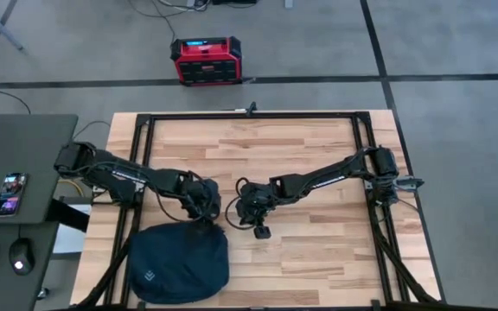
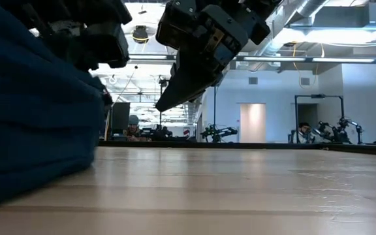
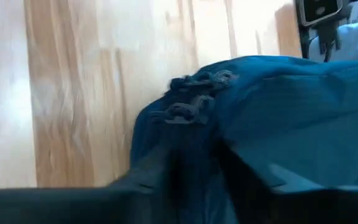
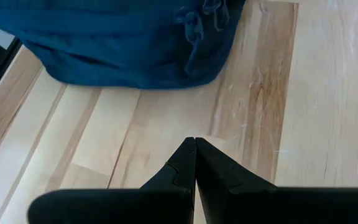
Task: Unpack backpack
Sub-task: Open the backpack
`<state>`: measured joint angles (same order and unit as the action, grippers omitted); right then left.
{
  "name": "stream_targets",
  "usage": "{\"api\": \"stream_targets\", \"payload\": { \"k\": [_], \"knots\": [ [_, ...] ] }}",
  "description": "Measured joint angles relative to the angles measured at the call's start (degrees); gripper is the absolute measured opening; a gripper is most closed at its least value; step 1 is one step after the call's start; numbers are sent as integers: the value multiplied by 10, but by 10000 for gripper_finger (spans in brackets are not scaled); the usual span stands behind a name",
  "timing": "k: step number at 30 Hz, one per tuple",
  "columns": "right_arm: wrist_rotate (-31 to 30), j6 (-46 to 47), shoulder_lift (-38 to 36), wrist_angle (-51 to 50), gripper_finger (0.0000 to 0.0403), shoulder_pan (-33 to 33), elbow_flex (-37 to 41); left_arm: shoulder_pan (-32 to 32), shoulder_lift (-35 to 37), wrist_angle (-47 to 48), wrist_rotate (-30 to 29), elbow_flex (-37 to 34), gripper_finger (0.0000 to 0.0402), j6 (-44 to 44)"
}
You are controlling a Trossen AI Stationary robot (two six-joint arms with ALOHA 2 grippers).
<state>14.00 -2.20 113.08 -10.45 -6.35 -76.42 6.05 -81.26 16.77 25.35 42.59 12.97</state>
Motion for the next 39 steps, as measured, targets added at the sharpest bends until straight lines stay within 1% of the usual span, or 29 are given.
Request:
{"api": "stream_targets", "payload": {
  "k": [1, 2, 4, 7, 11, 13, 16, 23, 27, 31, 39],
  "knots": [
    [0, 0, 0, 0, 0, 0, 0, -1, 0, -7, -1, 0, 30, -5],
    [0, 3, -1, 0, 0, 0, 0, -2, 0, -9, -2, 0, 17, -7],
    [0, 5, -6, -6, 0, 0, 0, -3, 2, -9, -5, 0, 8, -8],
    [0, 6, -8, 14, 0, 0, 0, 3, 17, -7, -7, 1, 3, -20],
    [0, 29, 10, 89, 0, -6, 7, 4, 32, -4, -6, 9, 2, -16],
    [0, 35, 18, 101, 4, -8, 8, 4, 34, -7, -7, 12, 1, -17],
    [0, 29, 23, 124, 28, -8, 9, 4, 34, -6, -7, 12, 1, -18],
    [-4, 26, 24, 160, 117, 7, 9, -3, 34, -7, -12, 12, 0, -19],
    [23, 32, 24, 165, 153, 10, 8, -4, 34, -8, -28, 12, 0, -19],
    [35, 44, 24, 169, 163, 3, 8, -8, 34, -7, -28, 12, 0, -15],
    [47, 67, 24, 139, 155, 11, 8, -9, 34, -7, -35, 12, 0, -14]
  ]
}}
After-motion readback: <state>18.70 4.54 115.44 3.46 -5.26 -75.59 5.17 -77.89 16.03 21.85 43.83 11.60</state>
